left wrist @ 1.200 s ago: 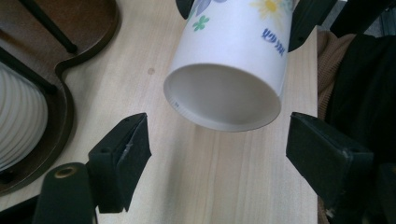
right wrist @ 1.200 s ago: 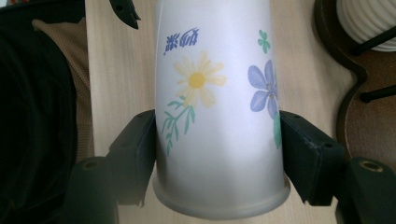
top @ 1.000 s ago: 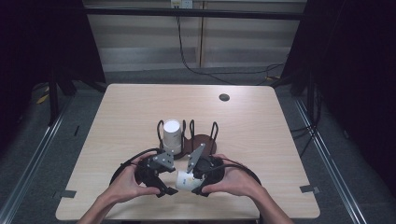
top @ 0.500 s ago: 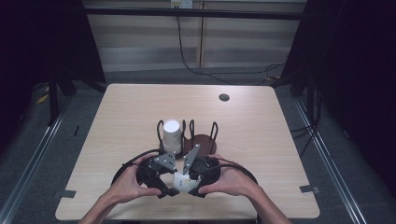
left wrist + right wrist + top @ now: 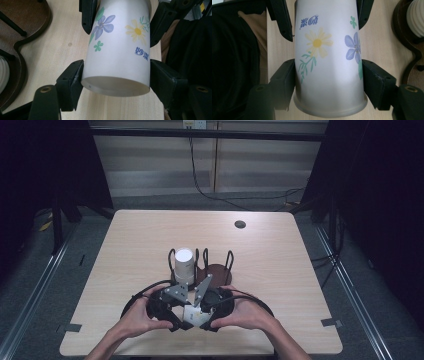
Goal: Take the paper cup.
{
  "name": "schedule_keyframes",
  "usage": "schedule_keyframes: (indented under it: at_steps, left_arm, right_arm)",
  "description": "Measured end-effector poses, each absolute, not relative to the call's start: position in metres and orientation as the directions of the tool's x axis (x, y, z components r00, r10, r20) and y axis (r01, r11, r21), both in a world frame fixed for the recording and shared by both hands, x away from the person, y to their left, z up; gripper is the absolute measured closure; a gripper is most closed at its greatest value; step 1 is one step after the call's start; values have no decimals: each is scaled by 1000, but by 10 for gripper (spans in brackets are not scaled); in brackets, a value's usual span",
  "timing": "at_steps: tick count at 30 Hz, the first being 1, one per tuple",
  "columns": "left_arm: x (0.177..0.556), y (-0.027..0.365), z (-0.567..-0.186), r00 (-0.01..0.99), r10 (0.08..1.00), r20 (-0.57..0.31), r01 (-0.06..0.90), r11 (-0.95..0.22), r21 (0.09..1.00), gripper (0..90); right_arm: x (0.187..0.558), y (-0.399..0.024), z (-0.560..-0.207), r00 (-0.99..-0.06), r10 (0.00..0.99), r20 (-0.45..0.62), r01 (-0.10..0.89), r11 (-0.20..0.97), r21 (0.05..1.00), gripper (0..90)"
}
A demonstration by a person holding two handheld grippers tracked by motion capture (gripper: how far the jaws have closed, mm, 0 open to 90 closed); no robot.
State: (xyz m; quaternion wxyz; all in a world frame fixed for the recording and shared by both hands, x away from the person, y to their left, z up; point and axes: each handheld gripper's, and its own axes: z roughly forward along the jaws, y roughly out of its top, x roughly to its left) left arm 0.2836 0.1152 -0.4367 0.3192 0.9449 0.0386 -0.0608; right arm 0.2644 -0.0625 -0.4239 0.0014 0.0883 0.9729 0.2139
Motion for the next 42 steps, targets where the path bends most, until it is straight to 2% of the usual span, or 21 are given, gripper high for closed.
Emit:
schedule_keyframes:
  at_steps: [14, 16, 18, 22, 32, 42]
  left_arm:
    - [284, 117, -436, 988, 13, -155, 107, -782, 614, 364]
    - [284, 118, -436, 988, 20, -153, 111, -780, 615, 365]
    - [283, 118, -436, 988, 21, -154, 112, -780, 616, 365]
    - [283, 118, -436, 988, 22, -152, 112, -779, 617, 365]
    - [286, 125, -437, 986, 52, -160, 143, -762, 631, 365]
    - [288, 130, -436, 983, 72, -168, 165, -742, 649, 365]
  right_arm:
    - [263, -65, -426, -982, 184, 47, 186, 874, 449, 283]
    - [264, -67, -425, -982, 186, 45, 186, 870, 457, 265]
    - [263, -69, -425, -979, 196, 46, 194, 859, 473, 190]
    - [263, -76, -425, -974, 222, 43, 213, 839, 501, 155]
    - [265, -102, -426, -952, 295, 82, 282, 736, 615, 138]
    - [264, -112, -424, -933, 347, 93, 316, 671, 671, 141]
